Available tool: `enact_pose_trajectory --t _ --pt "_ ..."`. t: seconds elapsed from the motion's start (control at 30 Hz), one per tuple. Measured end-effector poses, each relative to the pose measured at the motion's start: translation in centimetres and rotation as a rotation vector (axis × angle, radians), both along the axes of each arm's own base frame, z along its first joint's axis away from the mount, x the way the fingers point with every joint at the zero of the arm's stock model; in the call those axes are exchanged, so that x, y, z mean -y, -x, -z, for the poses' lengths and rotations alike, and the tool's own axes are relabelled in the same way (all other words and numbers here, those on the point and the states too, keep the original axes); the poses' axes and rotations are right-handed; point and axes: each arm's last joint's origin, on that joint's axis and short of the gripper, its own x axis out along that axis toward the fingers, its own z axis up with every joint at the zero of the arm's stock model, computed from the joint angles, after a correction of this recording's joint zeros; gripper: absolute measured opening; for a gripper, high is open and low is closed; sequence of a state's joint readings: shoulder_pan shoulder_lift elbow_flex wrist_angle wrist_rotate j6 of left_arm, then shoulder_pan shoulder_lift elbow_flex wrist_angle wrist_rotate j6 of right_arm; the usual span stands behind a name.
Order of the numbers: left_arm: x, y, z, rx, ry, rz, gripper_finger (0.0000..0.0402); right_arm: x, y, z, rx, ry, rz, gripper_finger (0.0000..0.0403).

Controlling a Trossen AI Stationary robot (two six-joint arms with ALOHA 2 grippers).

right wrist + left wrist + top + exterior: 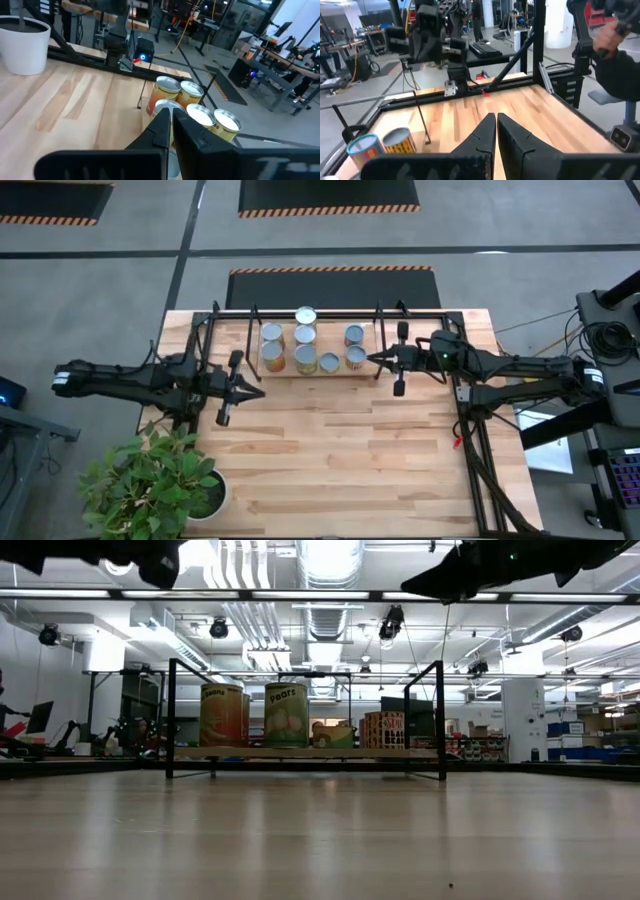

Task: Pick and place cans onto a shelf
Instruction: Return to Home Position

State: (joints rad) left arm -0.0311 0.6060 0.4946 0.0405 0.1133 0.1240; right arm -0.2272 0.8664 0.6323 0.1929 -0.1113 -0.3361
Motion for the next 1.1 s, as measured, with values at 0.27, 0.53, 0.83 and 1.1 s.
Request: enact_pose_trajectory --t 0.27,0.53,0.83,1.1 --pt "0.0 1.1 3.1 -0.011 -0.002 0.001 0.0 -0.1 0.4 -0.3 0.009 0.034 -0.011 0.0009" --pt "-0.1 2.7 3.8 0.041 0.0 0.001 0.0 0.1 0.5 0.1 0.006 0.07 -0.026 0.0009" --pt "-0.1 3.9 3.7 0.089 -0.003 -0.001 0.0 0.6 1.5 0.1 0.039 0.081 -0.013 0.0009" --pt "-0.1 4.1 4.9 0.088 0.002 -0.002 0.0 0.3 2.7 -0.1 0.079 0.098 -0.021 0.0009"
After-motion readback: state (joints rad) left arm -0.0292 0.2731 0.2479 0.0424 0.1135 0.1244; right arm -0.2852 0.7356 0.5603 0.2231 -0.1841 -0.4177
